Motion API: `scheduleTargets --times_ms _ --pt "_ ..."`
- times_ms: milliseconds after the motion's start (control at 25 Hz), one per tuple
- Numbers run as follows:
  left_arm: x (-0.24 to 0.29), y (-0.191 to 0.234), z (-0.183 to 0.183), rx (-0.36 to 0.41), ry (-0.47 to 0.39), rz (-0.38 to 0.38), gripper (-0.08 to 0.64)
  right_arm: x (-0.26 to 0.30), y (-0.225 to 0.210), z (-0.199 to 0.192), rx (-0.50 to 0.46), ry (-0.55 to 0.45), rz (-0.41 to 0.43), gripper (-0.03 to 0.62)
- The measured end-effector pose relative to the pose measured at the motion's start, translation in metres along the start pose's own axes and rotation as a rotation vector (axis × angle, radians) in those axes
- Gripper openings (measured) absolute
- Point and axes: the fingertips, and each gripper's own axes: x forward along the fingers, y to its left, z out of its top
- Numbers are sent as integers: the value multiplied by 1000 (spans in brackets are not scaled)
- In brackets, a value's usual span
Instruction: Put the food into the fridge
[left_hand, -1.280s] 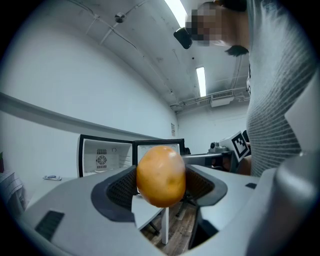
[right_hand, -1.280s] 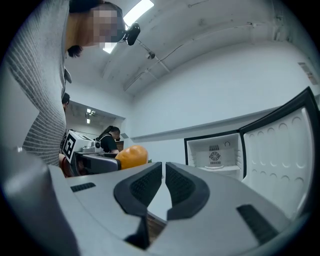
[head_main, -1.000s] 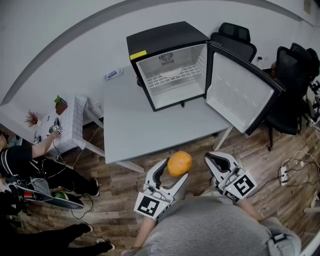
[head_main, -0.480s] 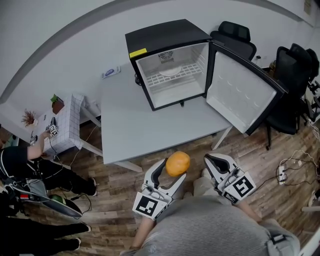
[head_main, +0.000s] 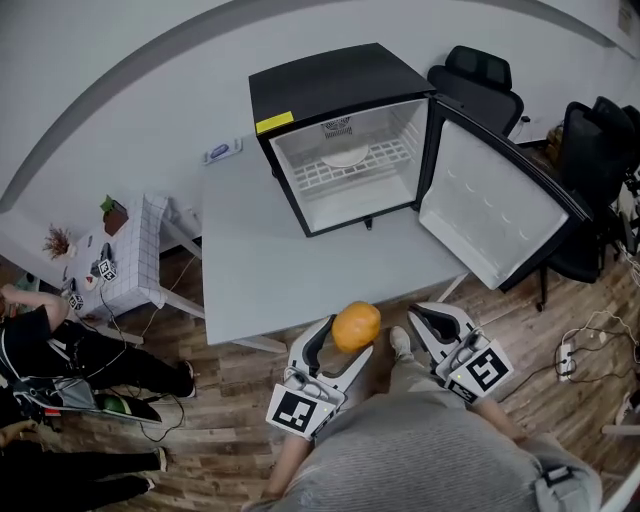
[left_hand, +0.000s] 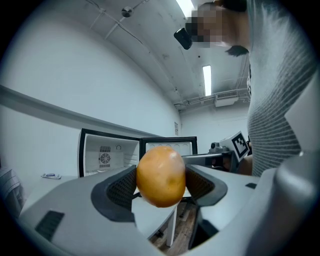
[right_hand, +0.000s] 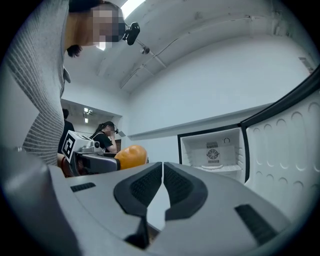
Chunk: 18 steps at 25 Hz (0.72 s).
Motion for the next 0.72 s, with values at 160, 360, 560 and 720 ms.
scheduleTargets --times_ms 160,360,560,720 --pt "25 19 3 2 4 10 311 23 -26 9 -13 -5 22 14" --pt "57 40 7 6 8 20 311 45 -61 13 -12 -10 29 14" --pt "83 58 10 15 23 36 311 61 -93 16 -1 -7 37 14" --pt "105 70 12 17 34 50 311 74 -114 19 4 -8 56 14"
